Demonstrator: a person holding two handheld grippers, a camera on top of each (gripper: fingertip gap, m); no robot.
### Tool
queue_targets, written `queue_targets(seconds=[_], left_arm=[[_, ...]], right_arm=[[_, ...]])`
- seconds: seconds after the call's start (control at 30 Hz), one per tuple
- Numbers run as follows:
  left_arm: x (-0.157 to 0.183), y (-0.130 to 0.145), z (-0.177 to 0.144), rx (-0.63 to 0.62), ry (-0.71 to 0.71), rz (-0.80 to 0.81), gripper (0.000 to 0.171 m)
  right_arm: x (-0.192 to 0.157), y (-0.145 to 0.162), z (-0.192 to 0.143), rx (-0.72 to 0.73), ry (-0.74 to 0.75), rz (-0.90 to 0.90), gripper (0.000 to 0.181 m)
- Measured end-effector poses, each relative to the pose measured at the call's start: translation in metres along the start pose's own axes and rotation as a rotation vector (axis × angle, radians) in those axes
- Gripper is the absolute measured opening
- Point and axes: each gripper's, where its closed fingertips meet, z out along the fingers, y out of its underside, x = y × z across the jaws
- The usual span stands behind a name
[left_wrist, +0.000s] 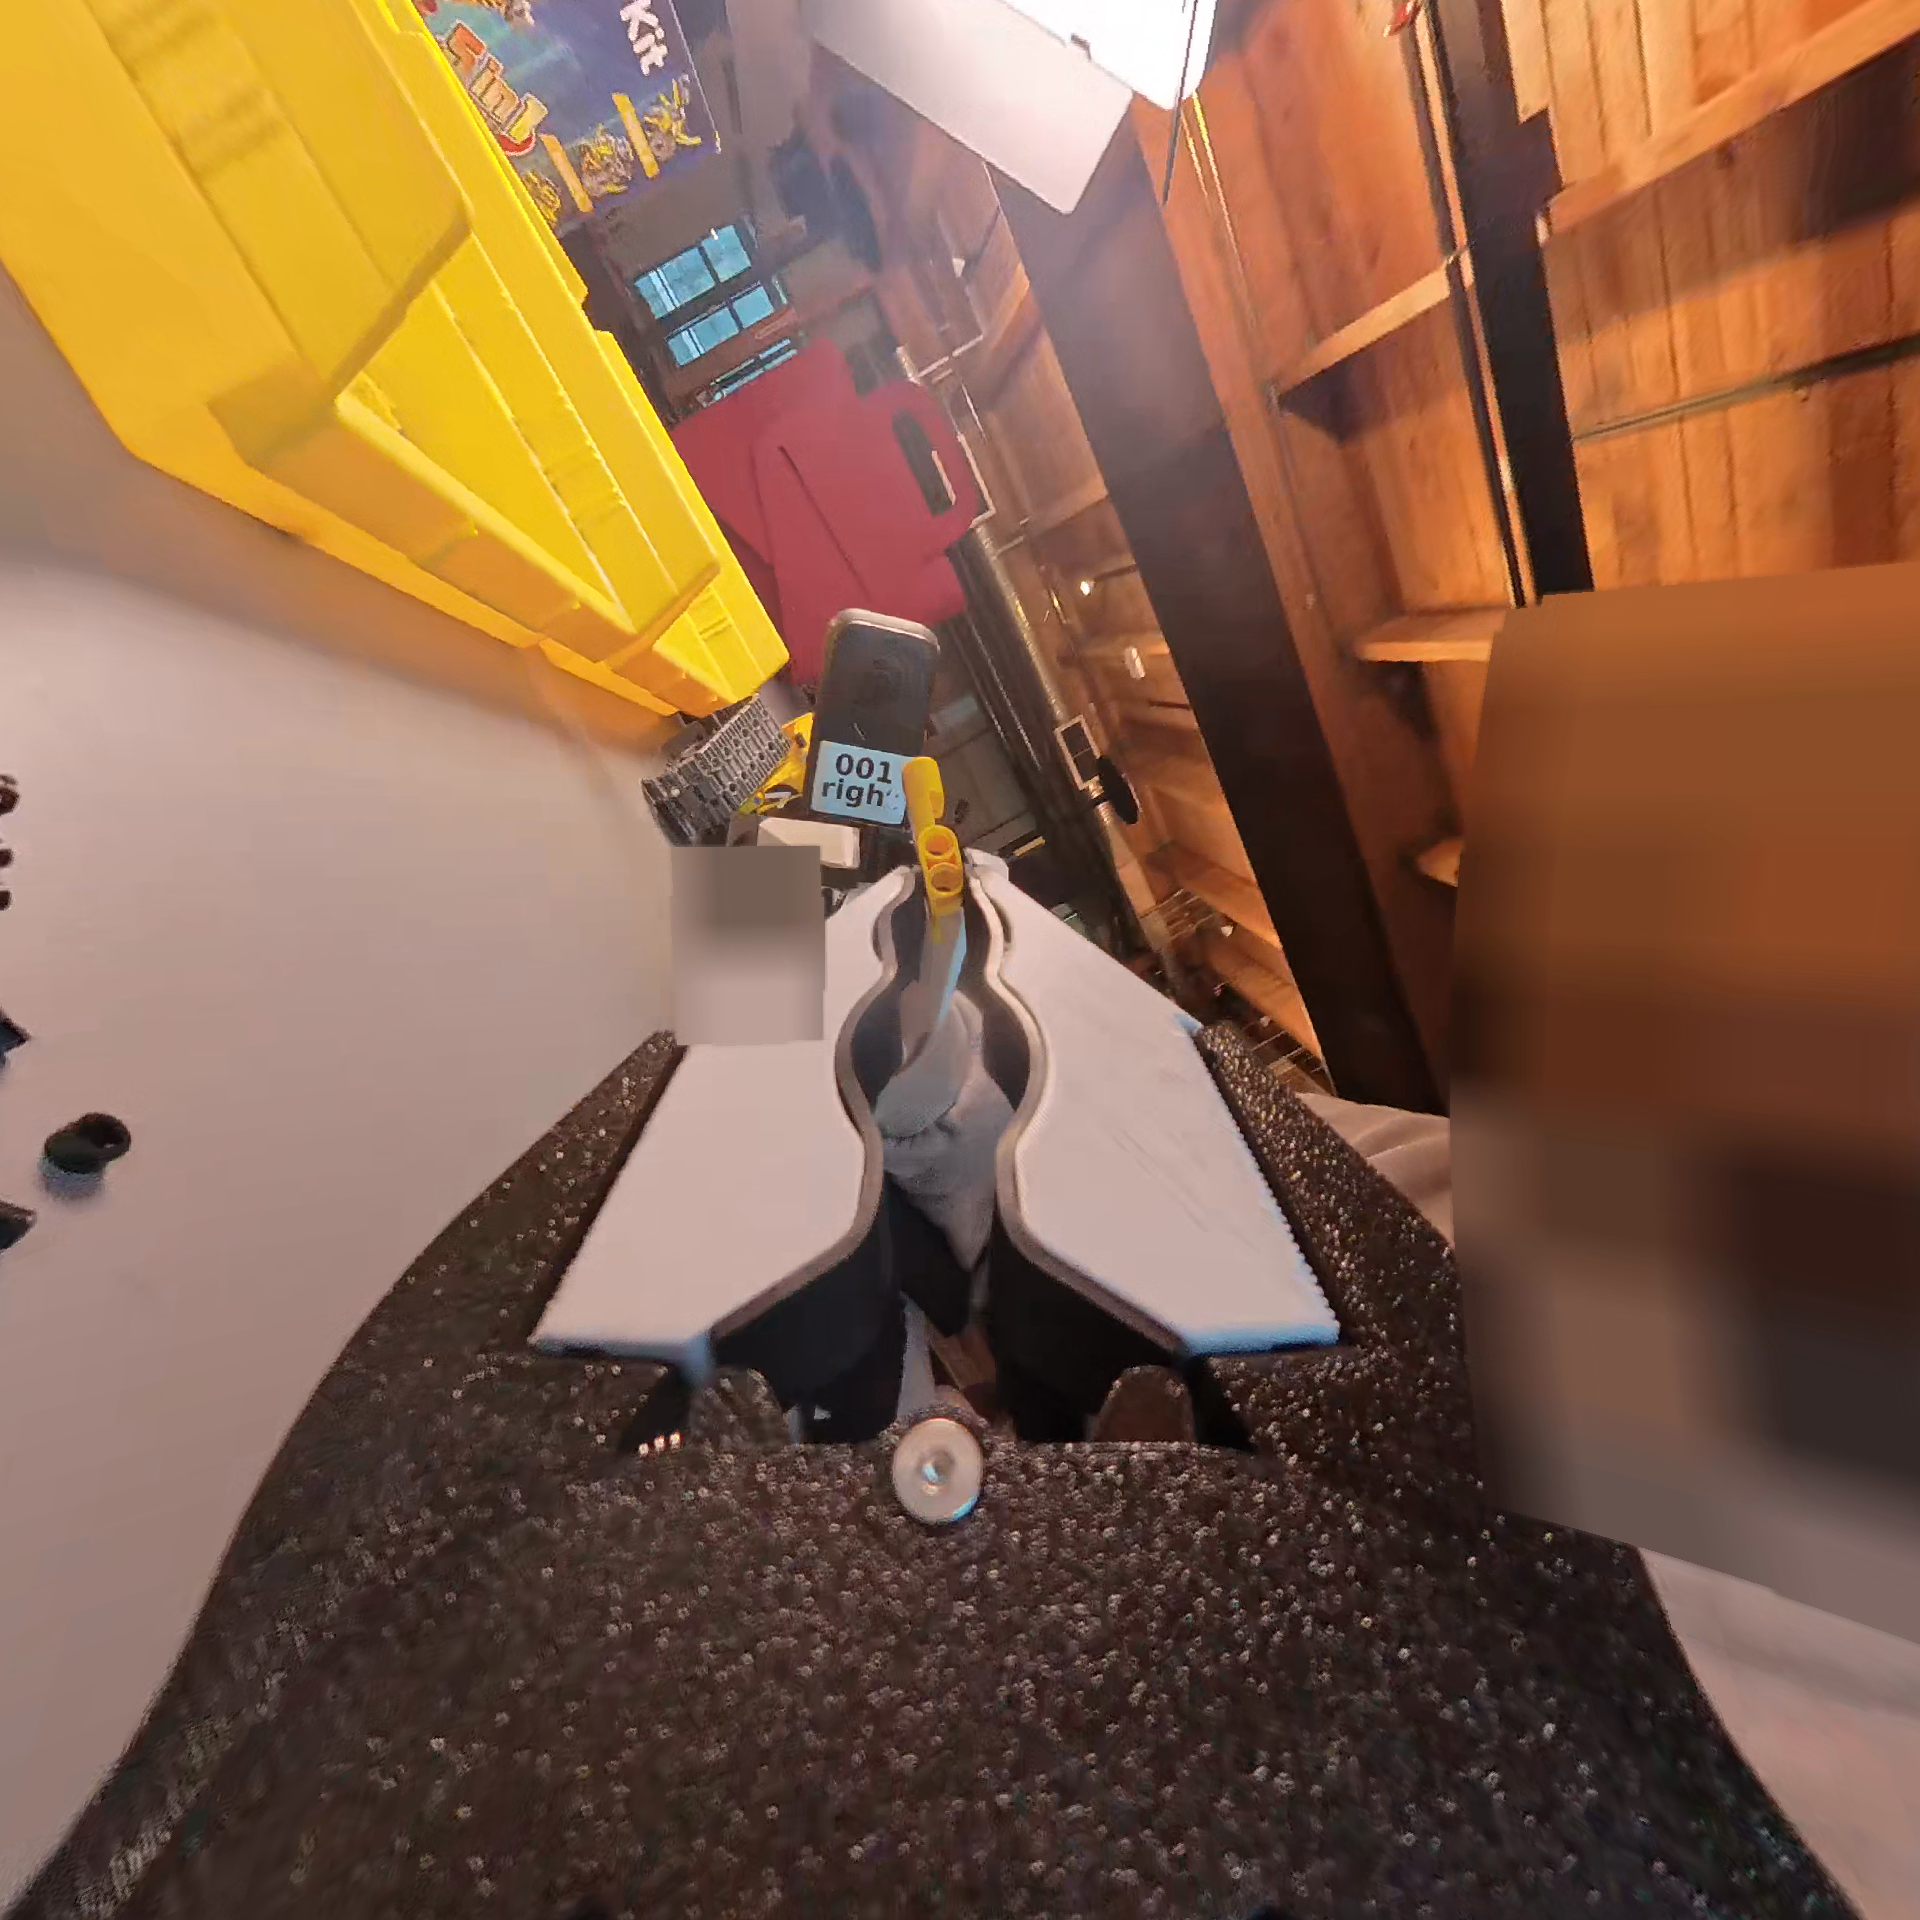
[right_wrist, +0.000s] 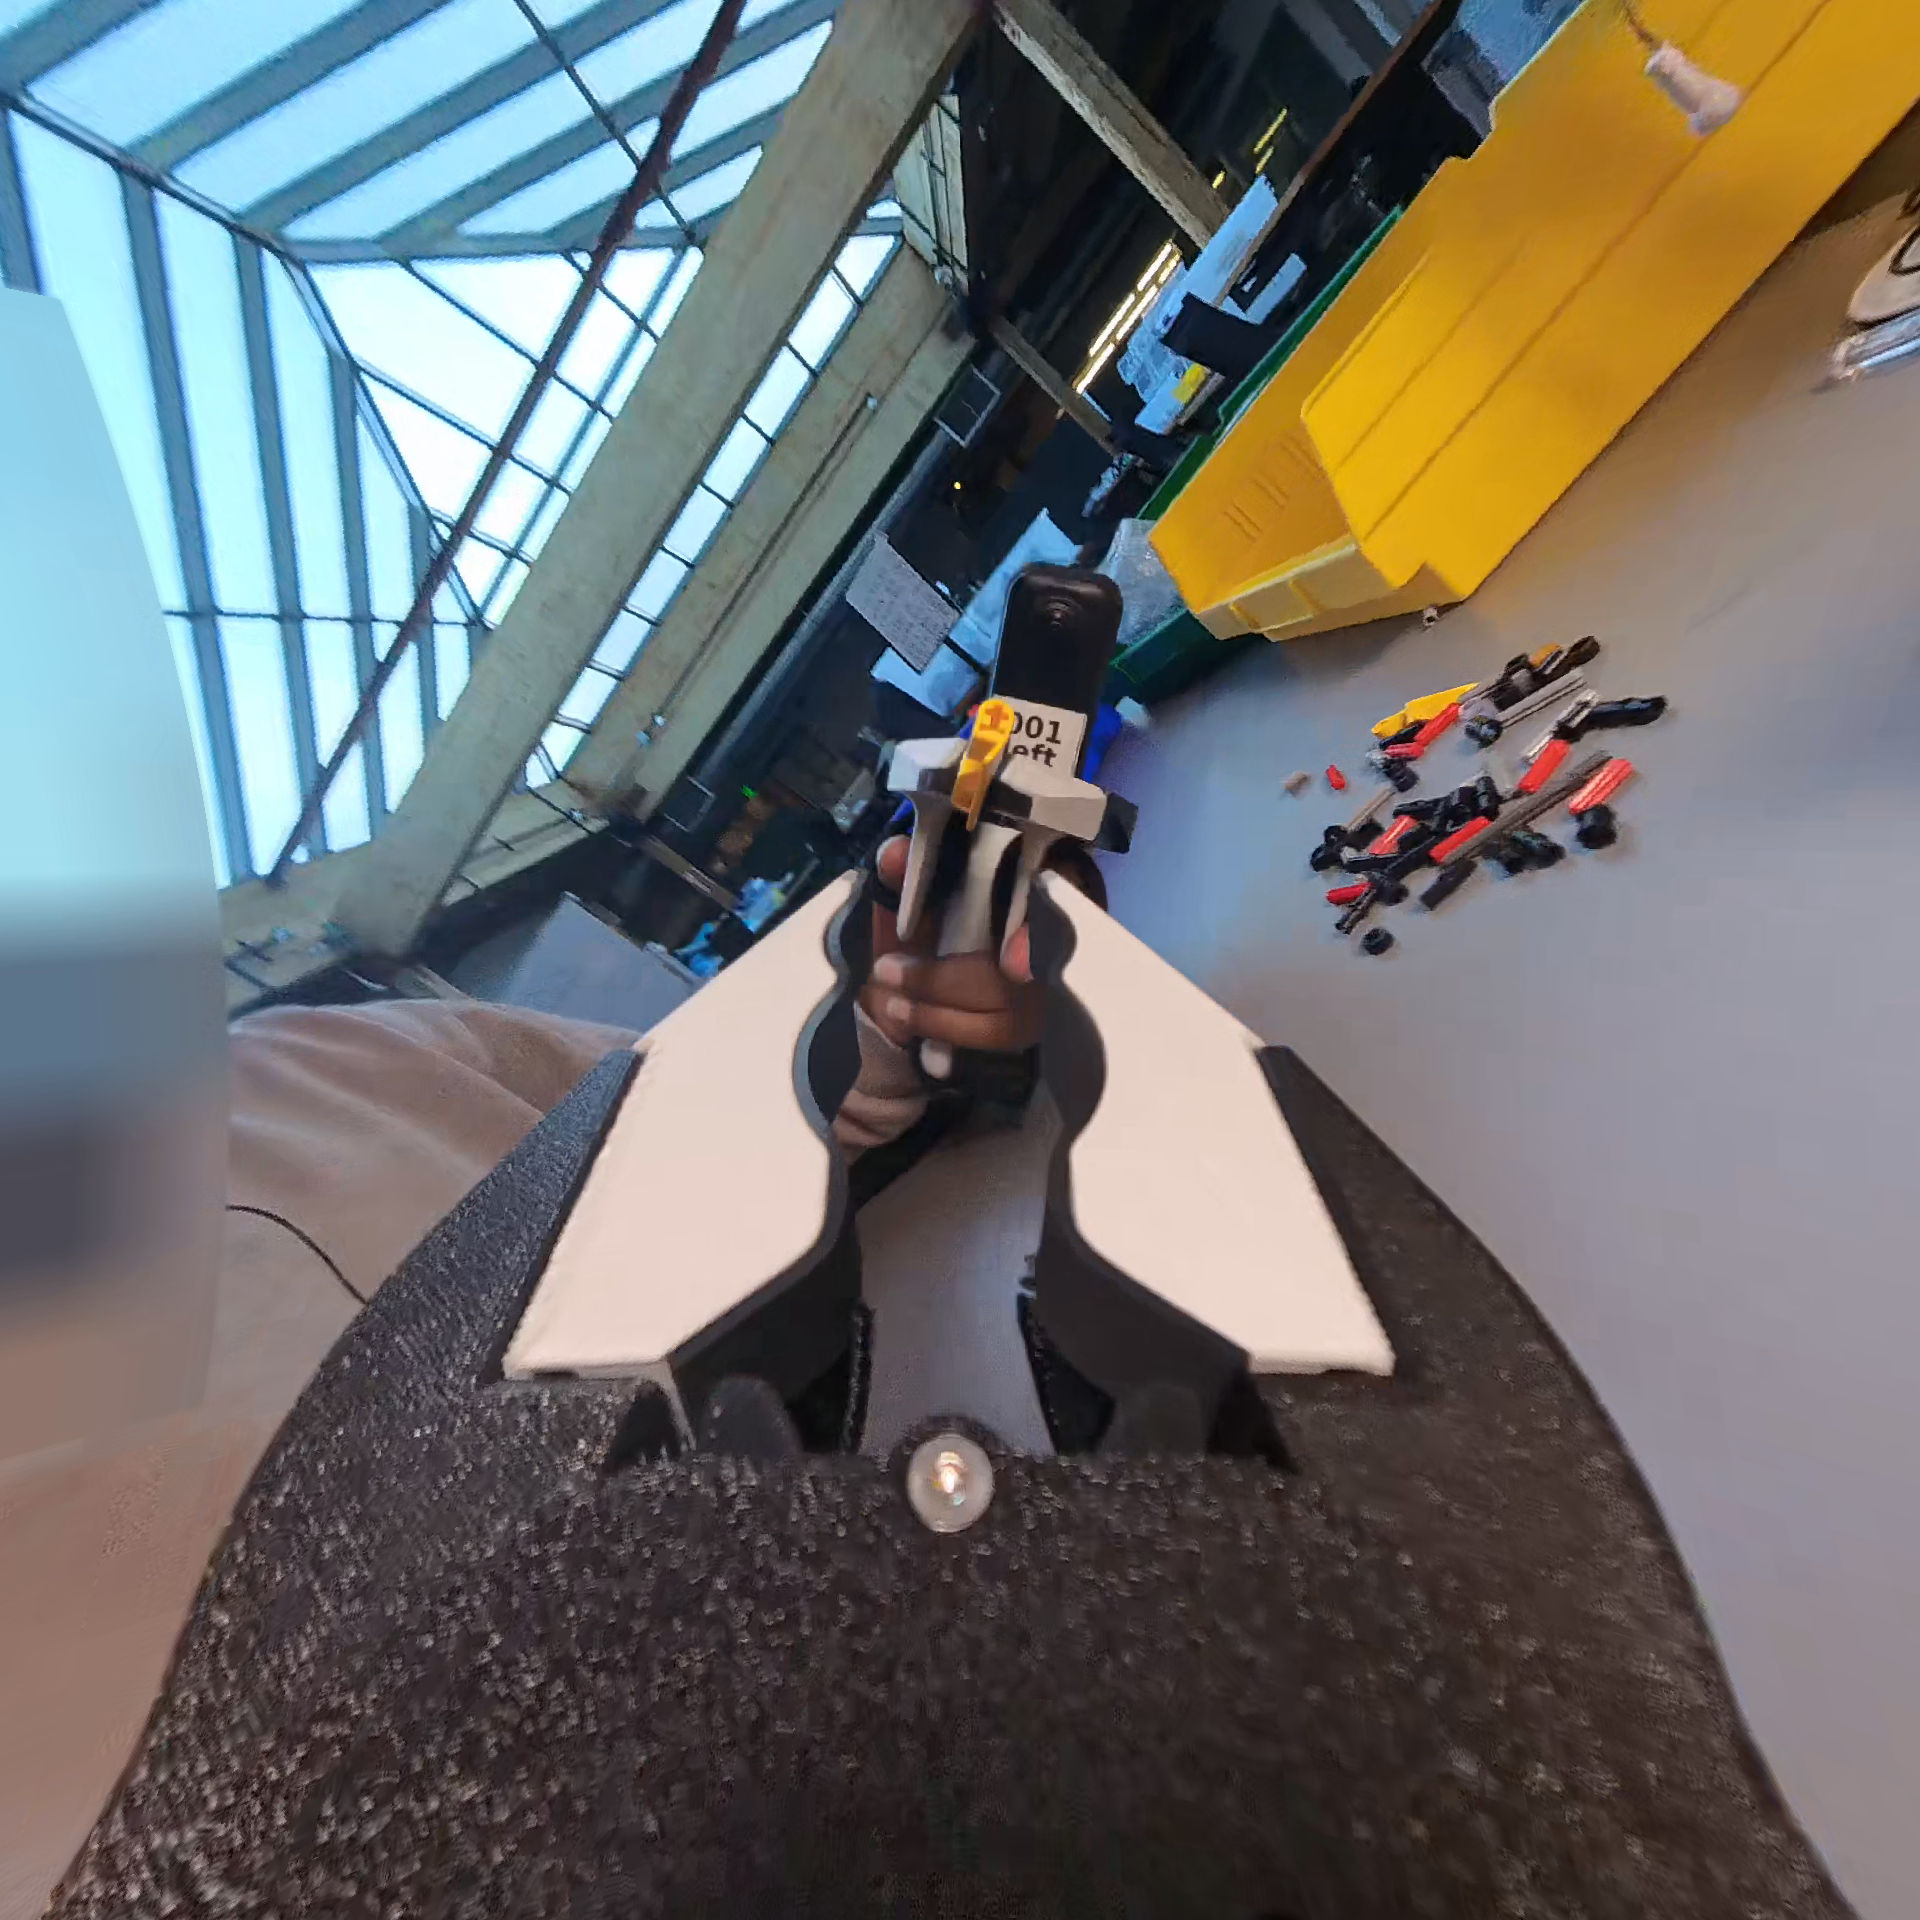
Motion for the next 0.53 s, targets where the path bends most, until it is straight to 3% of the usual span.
queue_targets(seconds=[0.17,0.43,0.53], left_arm=[[-0.005,-0.007,-0.008,0.038,-0.010,-0.048,0.006],[-0.002,-0.009,-0.010,0.052,-0.004,-0.068,0.006],[0.007,-0.009,-0.008,0.053,0.064,-0.094,0.006]], right_arm=[[0.011,0.009,-0.007,-0.142,0.135,-0.227,0.046],[0.049,0.038,-0.025,-0.470,0.409,-0.620,0.046],[0.050,0.047,-0.027,-0.550,0.426,-0.705,0.039]])
